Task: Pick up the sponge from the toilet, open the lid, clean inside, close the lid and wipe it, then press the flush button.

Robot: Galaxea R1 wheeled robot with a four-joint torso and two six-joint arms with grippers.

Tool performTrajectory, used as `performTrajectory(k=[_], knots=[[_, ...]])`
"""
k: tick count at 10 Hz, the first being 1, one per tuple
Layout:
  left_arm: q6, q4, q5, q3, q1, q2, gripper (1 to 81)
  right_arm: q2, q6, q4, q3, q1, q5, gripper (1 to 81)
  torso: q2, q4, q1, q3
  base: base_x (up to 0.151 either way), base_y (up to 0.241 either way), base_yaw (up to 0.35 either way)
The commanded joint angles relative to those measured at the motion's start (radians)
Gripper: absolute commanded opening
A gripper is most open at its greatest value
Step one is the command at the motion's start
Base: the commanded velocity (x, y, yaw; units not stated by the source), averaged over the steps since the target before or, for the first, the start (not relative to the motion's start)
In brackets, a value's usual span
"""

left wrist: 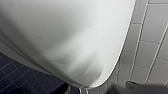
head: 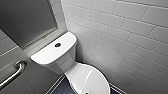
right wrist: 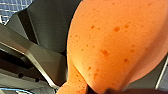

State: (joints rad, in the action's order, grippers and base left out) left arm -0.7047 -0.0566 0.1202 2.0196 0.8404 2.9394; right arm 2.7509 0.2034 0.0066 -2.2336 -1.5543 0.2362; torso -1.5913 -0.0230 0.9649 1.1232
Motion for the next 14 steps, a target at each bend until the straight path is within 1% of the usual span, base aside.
performTrajectory(k=[1, 2, 3, 5, 10, 12, 14], knots=[[0.017, -0.035, 0.111, -0.137, -0.125, -0.052, 81.1, -0.015, 0.002, -0.014, 0.026, -0.017, -0.081, 1.0, 0.0, 0.0, 0.0, 0.0, 0.0, 0.0, 0.0], [0.017, -0.034, 0.13, -0.163, -0.126, -0.071, 81.1, -0.018, 0.002, -0.016, 0.034, -0.016, -0.081, 1.0, 0.0, 0.0, 0.0, 0.0, 0.0, 0.0, 0.0], [0.016, -0.034, 0.133, -0.173, -0.126, -0.08, 81.1, -0.02, 0.002, -0.017, 0.04, -0.016, -0.081, 1.0, 0.0, 0.0, 0.0, 0.0, 0.0, 0.0, 0.0], [0.013, -0.031, 0.151, -0.168, -0.126, -0.08, 81.1, -0.021, 0.002, -0.016, 0.042, -0.013, -0.081, 1.0, 0.0, 0.0, 0.0, 0.0, 0.0, 0.0, 0.0], [-0.01, -0.025, 0.154, -0.166, -0.139, -0.072, 81.1, -0.018, 0.002, -0.017, 0.042, -0.008, -0.081, 1.0, 0.0, 0.0, 0.0, 0.0, 0.0, 0.0, 0.0], [-0.042, -0.031, 0.168, -0.145, -0.149, -0.061, 81.1, -0.018, 0.002, -0.017, 0.043, -0.007, -0.081, 1.0, 0.0, 0.0, 0.0, 0.0, 0.0, 0.0, 0.0], [-0.042, -0.043, 0.17, -0.146, -0.163, -0.052, 81.1, -0.017, 0.002, -0.017, 0.042, -0.008, -0.081, 1.0, 0.0, 0.0, 0.0, 0.0, 0.0, 0.0, 0.0]])
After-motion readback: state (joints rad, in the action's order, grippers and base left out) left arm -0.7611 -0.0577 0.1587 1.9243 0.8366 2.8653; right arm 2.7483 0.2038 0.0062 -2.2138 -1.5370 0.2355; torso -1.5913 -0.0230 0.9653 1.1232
